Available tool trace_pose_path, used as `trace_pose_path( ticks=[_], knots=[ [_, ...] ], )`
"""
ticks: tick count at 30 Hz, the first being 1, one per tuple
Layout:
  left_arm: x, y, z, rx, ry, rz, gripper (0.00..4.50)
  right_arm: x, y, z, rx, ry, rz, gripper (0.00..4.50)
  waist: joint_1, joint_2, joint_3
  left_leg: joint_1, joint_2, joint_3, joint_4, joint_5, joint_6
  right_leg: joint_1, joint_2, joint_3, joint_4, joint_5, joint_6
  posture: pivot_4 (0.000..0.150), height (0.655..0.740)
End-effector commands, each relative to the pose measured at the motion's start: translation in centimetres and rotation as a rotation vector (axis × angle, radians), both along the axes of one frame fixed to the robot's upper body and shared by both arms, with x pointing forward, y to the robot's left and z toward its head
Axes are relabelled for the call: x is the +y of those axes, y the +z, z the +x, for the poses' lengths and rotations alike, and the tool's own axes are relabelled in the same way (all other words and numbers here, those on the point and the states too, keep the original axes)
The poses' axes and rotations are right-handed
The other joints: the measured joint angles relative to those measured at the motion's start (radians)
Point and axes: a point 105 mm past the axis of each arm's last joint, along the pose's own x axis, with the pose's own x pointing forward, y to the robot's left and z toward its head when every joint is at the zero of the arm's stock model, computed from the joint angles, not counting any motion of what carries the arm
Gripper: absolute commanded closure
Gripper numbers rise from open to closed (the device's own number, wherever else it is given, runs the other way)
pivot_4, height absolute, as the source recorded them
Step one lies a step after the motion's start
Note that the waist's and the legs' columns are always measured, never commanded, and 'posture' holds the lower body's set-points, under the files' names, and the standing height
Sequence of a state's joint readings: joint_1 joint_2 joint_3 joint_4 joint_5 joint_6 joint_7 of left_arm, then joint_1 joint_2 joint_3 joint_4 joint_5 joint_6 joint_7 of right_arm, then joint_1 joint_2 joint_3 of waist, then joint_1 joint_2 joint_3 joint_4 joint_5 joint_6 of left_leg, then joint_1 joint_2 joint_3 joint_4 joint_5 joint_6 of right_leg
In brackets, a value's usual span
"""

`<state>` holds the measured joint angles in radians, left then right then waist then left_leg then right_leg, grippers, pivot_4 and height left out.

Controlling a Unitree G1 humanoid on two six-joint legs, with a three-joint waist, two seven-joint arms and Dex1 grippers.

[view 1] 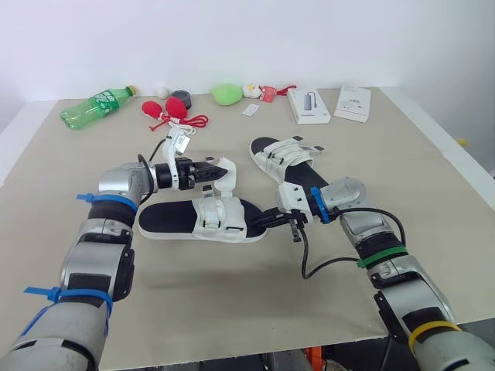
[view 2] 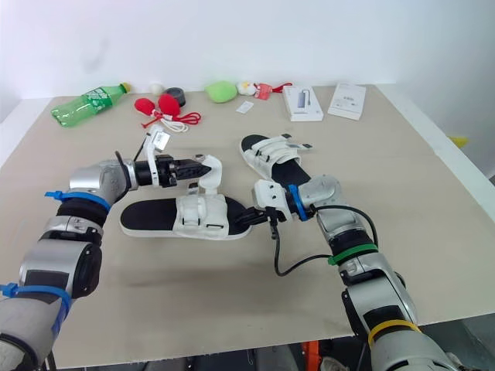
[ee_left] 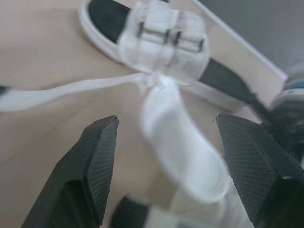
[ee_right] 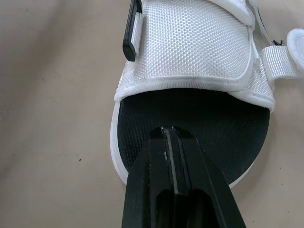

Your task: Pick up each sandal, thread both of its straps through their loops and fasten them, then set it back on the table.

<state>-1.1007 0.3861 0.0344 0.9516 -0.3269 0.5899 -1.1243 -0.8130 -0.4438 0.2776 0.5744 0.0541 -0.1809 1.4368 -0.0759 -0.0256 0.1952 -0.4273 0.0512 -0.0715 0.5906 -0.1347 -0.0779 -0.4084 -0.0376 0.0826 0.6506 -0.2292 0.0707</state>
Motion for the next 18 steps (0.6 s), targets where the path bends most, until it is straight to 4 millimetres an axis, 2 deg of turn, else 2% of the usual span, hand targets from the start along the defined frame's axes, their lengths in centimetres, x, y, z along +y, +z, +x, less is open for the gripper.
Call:
trace_pose_path(
  ticks=[1,7,12,18],
  knots=[
    [-1.1,0.7,0.3,-0.004,-0.023,-0.002,1.13,-0.2,0.3,0.0,-0.015,-0.004,0.001,4.5,0.0,0.0,0.0,0.0,0.0,0.0,0.0,0.0,0.0,0.0,0.0,0.0,0.0,0.0,0.0,0.15,0.74],
    [-2.7,1.8,0.4,0.052,-0.061,-0.095,1.13,-0.2,0.3,0.0,-0.019,-0.013,0.003,4.5,0.0,0.0,0.0,-0.001,0.0,0.0,0.0,0.0,0.0,0.0,0.0,0.0,0.0,0.0,0.0,0.15,0.74],
    [-2.0,2.6,1.9,0.061,0.086,-0.171,1.13,-0.2,0.4,0.0,-0.025,-0.018,0.006,4.5,-0.001,0.0,0.0,0.0,0.0,0.0,0.0,0.0,0.0,0.0,0.0,0.0,0.0,0.0,0.0,0.15,0.74],
    [-2.4,3.8,2.9,0.033,0.157,-0.211,1.13,-0.6,0.4,0.0,-0.036,-0.033,-0.002,4.5,0.0,-0.001,0.0,-0.001,0.0,-0.001,0.0,0.0,0.0,0.0,0.0,0.0,0.0,0.0,0.0,0.15,0.74]
  ],
)
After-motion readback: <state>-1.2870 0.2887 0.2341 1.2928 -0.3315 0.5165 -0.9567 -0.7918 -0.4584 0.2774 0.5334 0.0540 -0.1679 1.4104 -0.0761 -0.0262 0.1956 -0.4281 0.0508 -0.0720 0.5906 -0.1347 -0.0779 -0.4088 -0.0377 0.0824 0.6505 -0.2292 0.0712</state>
